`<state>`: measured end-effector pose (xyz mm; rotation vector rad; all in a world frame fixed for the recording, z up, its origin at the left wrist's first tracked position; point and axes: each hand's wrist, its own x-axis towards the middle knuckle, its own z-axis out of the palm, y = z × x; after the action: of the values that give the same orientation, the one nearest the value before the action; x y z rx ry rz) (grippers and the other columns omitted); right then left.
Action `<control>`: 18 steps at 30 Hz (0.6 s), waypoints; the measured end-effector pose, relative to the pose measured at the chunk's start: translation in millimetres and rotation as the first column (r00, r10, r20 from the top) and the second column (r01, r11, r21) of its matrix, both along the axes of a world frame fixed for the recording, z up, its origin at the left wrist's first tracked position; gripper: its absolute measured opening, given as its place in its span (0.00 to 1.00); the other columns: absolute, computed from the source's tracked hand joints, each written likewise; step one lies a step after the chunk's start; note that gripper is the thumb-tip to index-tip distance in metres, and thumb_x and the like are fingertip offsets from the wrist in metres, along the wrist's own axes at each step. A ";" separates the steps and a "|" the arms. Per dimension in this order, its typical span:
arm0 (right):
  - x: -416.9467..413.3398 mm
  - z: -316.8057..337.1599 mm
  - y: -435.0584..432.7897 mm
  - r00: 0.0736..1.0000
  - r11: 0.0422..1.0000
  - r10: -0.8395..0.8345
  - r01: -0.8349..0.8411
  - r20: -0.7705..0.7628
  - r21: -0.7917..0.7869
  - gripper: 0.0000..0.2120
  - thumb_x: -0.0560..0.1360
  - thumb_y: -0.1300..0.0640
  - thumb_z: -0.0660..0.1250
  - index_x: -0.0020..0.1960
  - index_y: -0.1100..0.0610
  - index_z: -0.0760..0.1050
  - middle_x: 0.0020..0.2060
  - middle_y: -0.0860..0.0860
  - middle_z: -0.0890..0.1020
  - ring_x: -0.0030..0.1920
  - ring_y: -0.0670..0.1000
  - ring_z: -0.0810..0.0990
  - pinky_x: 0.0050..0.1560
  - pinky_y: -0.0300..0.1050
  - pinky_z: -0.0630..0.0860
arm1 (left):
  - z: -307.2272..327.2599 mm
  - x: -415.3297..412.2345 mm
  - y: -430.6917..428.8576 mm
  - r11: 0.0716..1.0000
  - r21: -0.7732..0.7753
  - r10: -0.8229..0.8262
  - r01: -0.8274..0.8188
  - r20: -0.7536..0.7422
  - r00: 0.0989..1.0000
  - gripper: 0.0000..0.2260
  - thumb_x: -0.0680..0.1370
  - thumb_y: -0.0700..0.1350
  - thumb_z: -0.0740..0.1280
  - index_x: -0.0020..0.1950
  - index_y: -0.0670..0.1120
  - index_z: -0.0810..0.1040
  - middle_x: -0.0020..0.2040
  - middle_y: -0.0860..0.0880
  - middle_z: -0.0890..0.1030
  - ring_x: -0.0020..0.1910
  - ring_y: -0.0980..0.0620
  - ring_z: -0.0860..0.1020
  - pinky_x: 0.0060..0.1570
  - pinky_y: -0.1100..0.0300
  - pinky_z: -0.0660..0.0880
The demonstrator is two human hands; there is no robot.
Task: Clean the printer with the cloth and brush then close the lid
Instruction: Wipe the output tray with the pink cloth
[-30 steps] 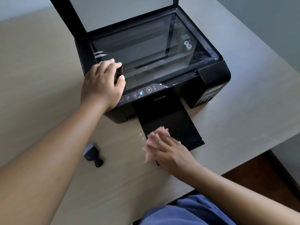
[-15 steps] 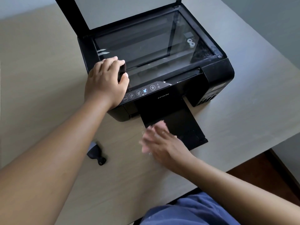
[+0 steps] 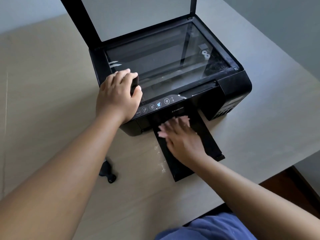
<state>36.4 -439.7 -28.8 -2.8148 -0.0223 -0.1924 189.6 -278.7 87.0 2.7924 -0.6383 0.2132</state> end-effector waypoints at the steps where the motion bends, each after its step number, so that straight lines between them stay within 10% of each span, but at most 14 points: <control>1: -6.8 3.2 -0.4 0.992 0.992 0.127 -0.127 0.025 0.001 0.20 0.77 0.55 0.61 0.69 0.49 0.71 0.70 0.54 0.72 0.70 0.58 0.70 0.60 0.54 0.77 | -0.2 0.2 0.1 1.000 0.002 0.001 -0.001 0.001 1.000 0.19 0.78 0.54 0.56 0.68 0.52 0.68 0.72 0.52 0.67 0.70 0.47 0.63 0.70 0.52 0.58; 4: -31.6 3.1 -30.0 0.920 0.921 0.390 -0.390 0.036 -0.007 0.18 0.80 0.55 0.60 0.69 0.48 0.72 0.72 0.51 0.71 0.74 0.53 0.64 0.73 0.51 0.64 | -0.3 0.4 -0.2 1.000 0.000 0.000 0.000 0.003 1.000 0.19 0.78 0.54 0.56 0.68 0.52 0.69 0.72 0.52 0.68 0.70 0.47 0.63 0.70 0.52 0.58; 11: 2.0 -5.7 -27.2 0.969 0.969 -0.248 0.248 -0.015 0.018 0.21 0.77 0.55 0.60 0.70 0.51 0.71 0.70 0.57 0.72 0.71 0.62 0.67 0.74 0.58 0.61 | -0.5 1.3 -0.2 1.000 0.003 -0.002 0.002 0.002 1.000 0.19 0.78 0.54 0.56 0.68 0.53 0.68 0.72 0.53 0.68 0.70 0.48 0.63 0.70 0.52 0.58; 18: -20.9 3.3 -27.1 0.909 0.910 0.415 -0.415 0.029 0.004 0.20 0.78 0.57 0.59 0.70 0.47 0.71 0.72 0.51 0.70 0.75 0.54 0.64 0.74 0.52 0.62 | 1.8 2.0 -4.8 1.000 0.007 0.008 -0.008 -0.003 1.000 0.19 0.78 0.54 0.57 0.68 0.53 0.69 0.72 0.53 0.68 0.70 0.48 0.64 0.70 0.52 0.59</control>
<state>15.5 -466.8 -25.5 -2.7173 -0.6200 -0.1292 191.6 -283.5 88.7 2.8016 -0.6286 0.2087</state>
